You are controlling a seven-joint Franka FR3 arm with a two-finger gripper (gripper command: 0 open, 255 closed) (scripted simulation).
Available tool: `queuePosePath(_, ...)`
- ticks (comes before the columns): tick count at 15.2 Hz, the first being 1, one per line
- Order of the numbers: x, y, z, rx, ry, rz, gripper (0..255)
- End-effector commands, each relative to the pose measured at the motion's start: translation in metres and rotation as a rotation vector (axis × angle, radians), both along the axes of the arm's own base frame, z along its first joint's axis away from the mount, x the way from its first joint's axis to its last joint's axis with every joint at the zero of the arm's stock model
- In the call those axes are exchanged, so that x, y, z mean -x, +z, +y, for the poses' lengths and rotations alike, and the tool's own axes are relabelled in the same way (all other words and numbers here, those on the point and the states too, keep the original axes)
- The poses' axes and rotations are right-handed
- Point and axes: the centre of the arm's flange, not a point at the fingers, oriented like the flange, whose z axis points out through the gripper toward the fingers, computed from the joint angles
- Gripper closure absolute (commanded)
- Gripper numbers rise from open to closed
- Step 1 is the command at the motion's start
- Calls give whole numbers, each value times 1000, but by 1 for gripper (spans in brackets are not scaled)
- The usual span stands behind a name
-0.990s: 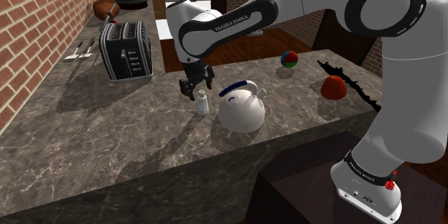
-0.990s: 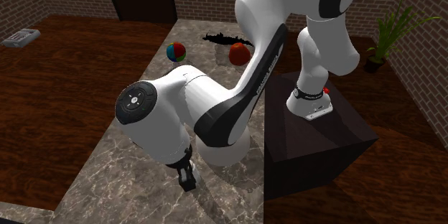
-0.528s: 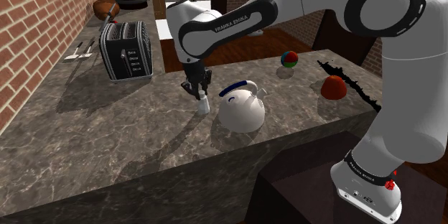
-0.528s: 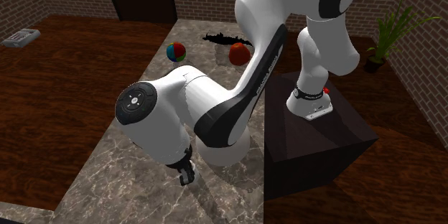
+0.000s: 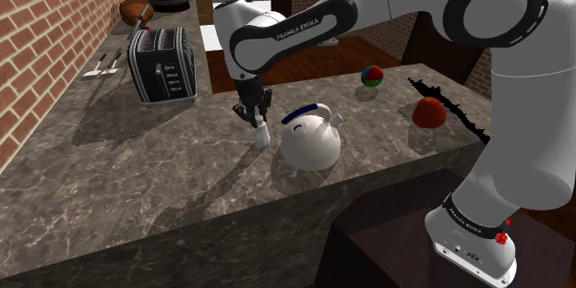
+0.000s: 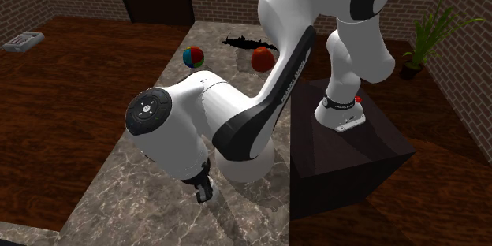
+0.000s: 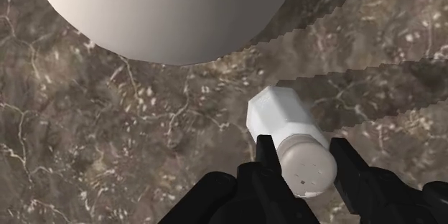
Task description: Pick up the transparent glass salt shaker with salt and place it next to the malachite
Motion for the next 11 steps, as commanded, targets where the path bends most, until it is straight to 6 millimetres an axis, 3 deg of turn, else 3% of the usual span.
queuePosePath(1, 1, 2, 1, 0, 1, 5, 255)
queuePosePath(11, 1, 55, 1, 0, 1, 5, 255)
